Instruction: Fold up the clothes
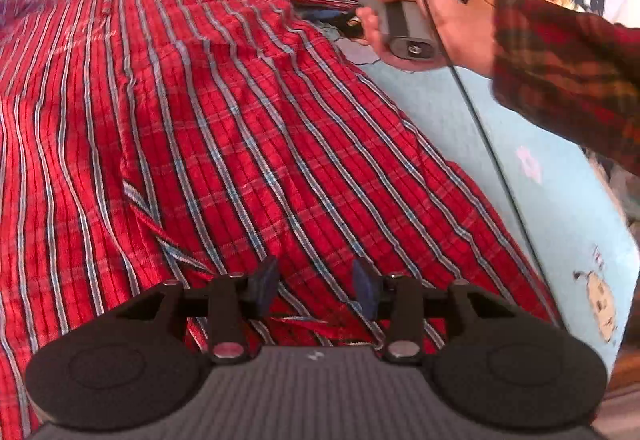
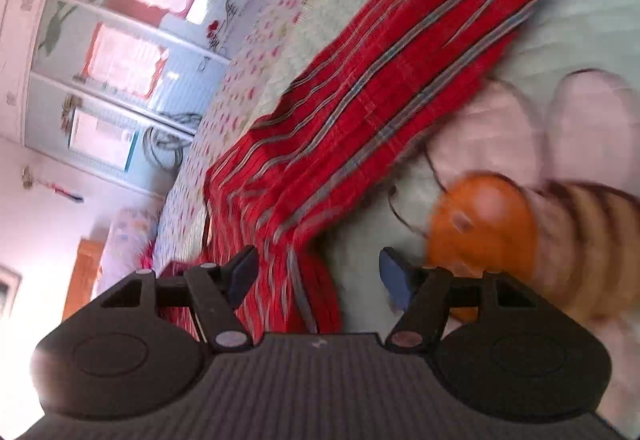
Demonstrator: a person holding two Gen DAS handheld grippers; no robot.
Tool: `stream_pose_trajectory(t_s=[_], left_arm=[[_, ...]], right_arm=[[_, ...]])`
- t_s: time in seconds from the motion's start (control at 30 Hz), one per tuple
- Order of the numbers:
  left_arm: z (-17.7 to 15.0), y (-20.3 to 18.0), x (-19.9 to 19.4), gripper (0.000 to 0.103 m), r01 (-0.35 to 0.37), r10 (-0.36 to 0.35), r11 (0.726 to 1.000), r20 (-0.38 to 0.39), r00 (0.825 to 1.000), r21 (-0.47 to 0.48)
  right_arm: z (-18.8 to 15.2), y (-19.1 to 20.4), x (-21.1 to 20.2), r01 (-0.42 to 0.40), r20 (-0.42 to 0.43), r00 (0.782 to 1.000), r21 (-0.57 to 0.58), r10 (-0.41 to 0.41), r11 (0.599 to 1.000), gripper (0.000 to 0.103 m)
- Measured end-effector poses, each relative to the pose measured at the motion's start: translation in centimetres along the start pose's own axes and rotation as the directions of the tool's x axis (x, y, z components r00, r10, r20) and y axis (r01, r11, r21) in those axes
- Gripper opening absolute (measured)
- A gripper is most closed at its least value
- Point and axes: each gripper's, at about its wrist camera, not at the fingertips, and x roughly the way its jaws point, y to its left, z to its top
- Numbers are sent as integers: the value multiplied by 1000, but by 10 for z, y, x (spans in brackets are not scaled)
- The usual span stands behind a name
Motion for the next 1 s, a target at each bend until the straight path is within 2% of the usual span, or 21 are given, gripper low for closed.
stream_pose_trajectory(t_s=[0.03, 0.07, 0.1, 0.13, 0.17, 0.27, 0.33, 0.47, 0.53, 0.6, 0.63, 0.67, 0.7, 0.73, 0.77, 0.83, 0.87, 0.93, 0.97, 1.0], left_arm=[[0, 3, 1, 43, 9, -9, 1000, -3, 1000, -18], [0, 6, 3, 43, 19, -19, 999, -6, 1000, -36], [0, 7, 4, 43, 28, -28, 998, -7, 1000, -53], [0, 10, 5, 43, 36, -37, 997, -9, 999, -66], [0, 11, 6, 43, 44, -44, 996, -8, 999, -73], [-3, 12, 3, 43, 56, -56, 997, -1, 998, -53], [-5, 14, 1, 43, 68, -68, 996, 2, 998, -55], [-4, 36, -20, 43, 142, -142, 980, 15, 990, -141], [-3, 49, -40, 43, 145, -138, 979, 59, 989, -144], [-2, 72, -66, 43, 92, -74, 983, 117, 990, -157], [-2, 90, -80, 43, 55, -27, 979, 143, 989, -196], [-2, 108, -94, 43, 18, 22, 972, 167, 986, -236], [-2, 128, -106, 44, -37, 94, 957, 184, 978, -289], [-4, 149, -121, 44, -114, 190, 931, 194, 963, -347], [-5, 170, -135, 45, -186, 284, 895, 197, 938, -405], [-10, 206, -160, 49, -311, 444, 811, 176, 879, -495], [-15, 221, -170, 52, -365, 510, 767, 156, 846, -528], [-23, 252, -192, 52, -463, 631, 664, 107, 768, -586], [-27, 260, -197, 52, -505, 670, 634, 90, 737, -585], [-29, 266, -199, 53, -531, 685, 628, 81, 724, -570]], right_arm=[[4, 5, 9, -12, -25, 1000, -16, 11, 1000, 68], [7, 11, 18, -22, -52, 998, -32, 20, 999, 61], [11, 16, 26, -32, -80, 996, -48, 28, 998, 33], [13, 24, 34, 0, -99, 995, -91, -9, 996, 17], [16, 31, 39, 65, -86, 993, -151, -79, 986, 8], [30, 30, 35, 133, 1, 991, -163, -135, 978, 6], [37, 24, 36, 196, 64, 980, -148, -189, 969, 5], [31, 14, 32, 142, 66, 989, -161, -133, 977, 13], [27, 9, 18, 117, 53, 992, -105, -112, 988, 20], [16, 10, 0, 123, 58, 991, -79, -119, 989, 37], [8, 13, -12, 135, 68, 989, -71, -130, 988, 43], [-1, 18, -23, 146, 81, 987, -63, -141, 987, 55], [-13, 24, -37, 164, 99, 983, -59, -157, 985, 61], [-28, 31, -49, 178, 116, 979, -64, -170, 982, 61], [-43, 38, -60, 192, 133, 974, -72, -181, 979, 61], [-80, 60, -81, 205, 152, 970, -104, -188, 973, 61], [-98, 73, -84, 218, 156, 968, -135, -196, 967, 62], [-140, 105, -86, 200, 125, 977, -228, -176, 953, 65], [-158, 119, -81, 186, 90, 982, -276, -167, 943, 67], [-178, 133, -73, 166, 45, 986, -325, -160, 931, 67]])
